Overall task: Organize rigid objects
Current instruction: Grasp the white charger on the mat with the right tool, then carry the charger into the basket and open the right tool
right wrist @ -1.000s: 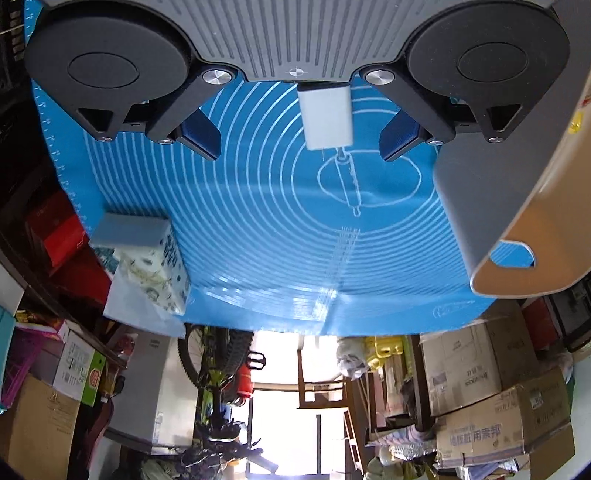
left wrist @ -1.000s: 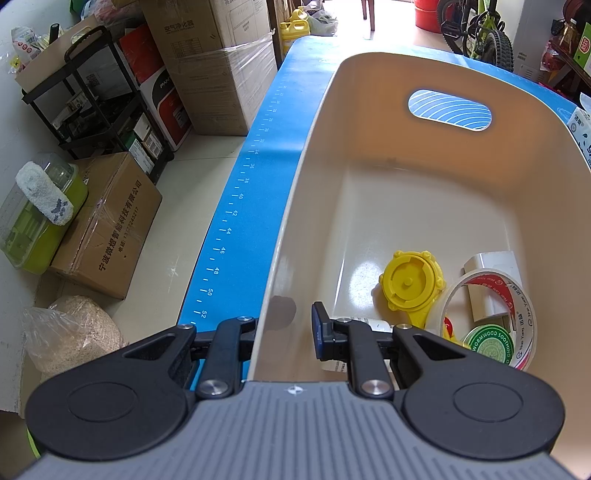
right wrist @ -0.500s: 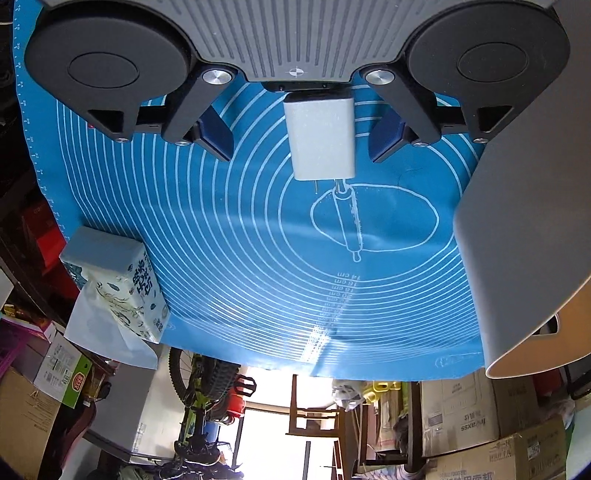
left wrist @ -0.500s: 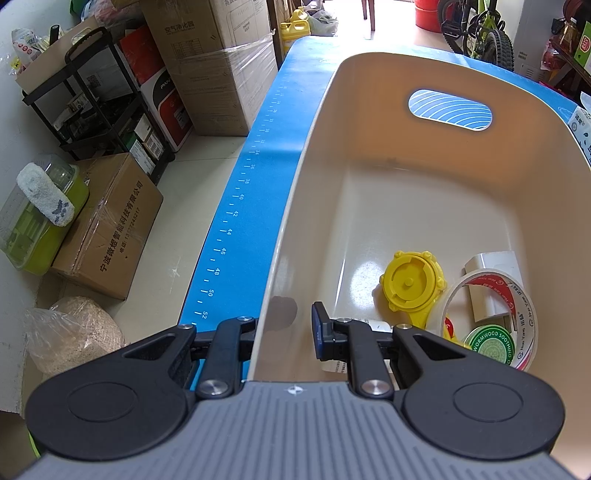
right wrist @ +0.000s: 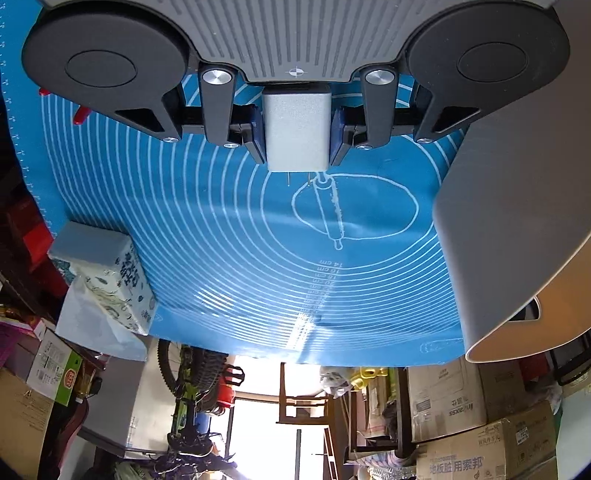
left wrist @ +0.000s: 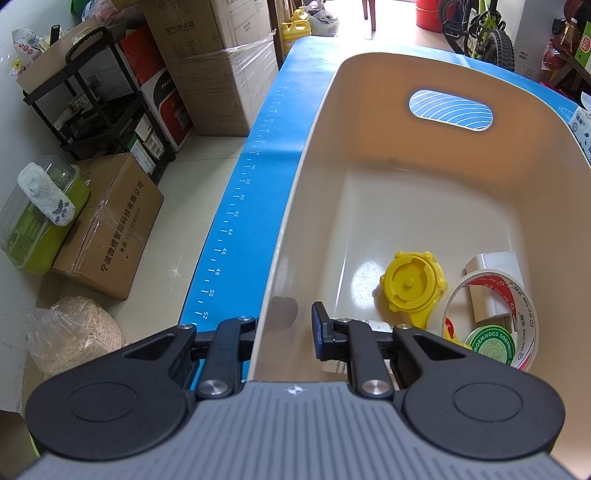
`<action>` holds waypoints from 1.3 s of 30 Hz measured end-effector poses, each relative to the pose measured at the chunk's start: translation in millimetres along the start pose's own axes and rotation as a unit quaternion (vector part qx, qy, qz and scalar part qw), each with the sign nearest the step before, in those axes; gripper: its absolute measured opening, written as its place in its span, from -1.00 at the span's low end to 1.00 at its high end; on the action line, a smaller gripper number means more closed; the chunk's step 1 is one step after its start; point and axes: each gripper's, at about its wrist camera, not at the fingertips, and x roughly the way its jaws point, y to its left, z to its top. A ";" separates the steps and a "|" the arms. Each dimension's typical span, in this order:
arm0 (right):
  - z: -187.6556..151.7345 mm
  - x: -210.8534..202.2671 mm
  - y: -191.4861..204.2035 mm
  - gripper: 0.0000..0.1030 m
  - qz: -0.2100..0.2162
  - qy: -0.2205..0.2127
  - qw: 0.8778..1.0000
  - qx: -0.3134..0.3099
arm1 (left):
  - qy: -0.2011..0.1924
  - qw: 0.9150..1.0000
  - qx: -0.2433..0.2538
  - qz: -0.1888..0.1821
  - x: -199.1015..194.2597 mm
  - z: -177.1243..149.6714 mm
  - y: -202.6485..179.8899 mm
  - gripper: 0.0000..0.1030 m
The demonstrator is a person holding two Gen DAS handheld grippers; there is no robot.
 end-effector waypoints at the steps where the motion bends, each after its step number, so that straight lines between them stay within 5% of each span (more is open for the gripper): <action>1: 0.7 -1.7 -1.0 -0.17 0.000 -0.002 1.000 0.002 | 0.000 1.000 0.000 0.000 0.1 0.1 0.6 -0.58; 12: 20.6 -47.3 -6.4 -0.17 0.004 -0.058 0.998 0.030 | 0.000 1.000 0.000 0.000 0.1 -0.4 -0.9 -0.58; 25: 43.8 -122.8 28.8 -0.17 0.078 -0.152 0.985 0.017 | 0.000 1.000 0.000 0.000 0.0 -0.5 -1.0 -0.58; 39: 25.7 -121.2 111.1 -0.17 0.174 -0.096 0.977 -0.074 | 0.000 1.000 0.000 0.000 0.2 -0.7 -0.9 -0.58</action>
